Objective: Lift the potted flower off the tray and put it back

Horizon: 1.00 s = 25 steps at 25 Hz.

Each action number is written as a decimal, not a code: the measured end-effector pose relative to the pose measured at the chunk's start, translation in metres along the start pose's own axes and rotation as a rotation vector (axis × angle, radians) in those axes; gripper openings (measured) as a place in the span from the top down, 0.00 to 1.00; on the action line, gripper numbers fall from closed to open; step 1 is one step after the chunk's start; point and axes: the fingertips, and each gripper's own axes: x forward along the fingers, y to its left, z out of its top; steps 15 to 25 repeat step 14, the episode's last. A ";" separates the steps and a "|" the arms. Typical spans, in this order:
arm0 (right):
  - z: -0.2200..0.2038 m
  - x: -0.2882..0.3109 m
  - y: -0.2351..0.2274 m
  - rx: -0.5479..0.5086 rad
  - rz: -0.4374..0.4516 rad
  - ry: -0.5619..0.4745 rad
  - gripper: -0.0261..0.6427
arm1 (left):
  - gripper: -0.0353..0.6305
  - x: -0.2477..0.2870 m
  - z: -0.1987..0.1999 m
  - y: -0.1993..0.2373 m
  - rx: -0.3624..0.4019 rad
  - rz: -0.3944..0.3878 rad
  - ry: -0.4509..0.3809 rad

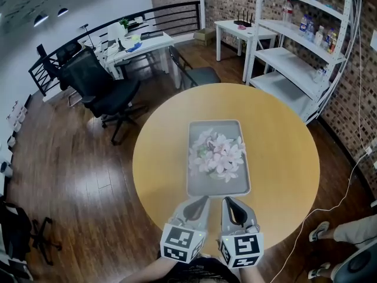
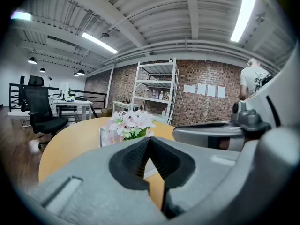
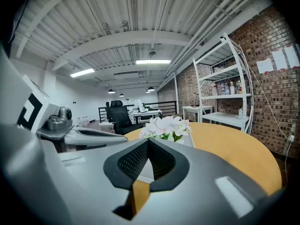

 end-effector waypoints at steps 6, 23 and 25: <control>-0.005 0.002 0.003 0.003 0.009 0.006 0.96 | 0.94 -0.001 -0.002 0.003 -0.003 0.005 0.004; -0.003 0.005 0.003 0.005 0.013 0.008 0.96 | 0.94 0.001 -0.003 0.004 -0.017 0.003 0.006; -0.003 0.005 0.003 0.005 0.013 0.008 0.96 | 0.94 0.001 -0.003 0.004 -0.017 0.003 0.006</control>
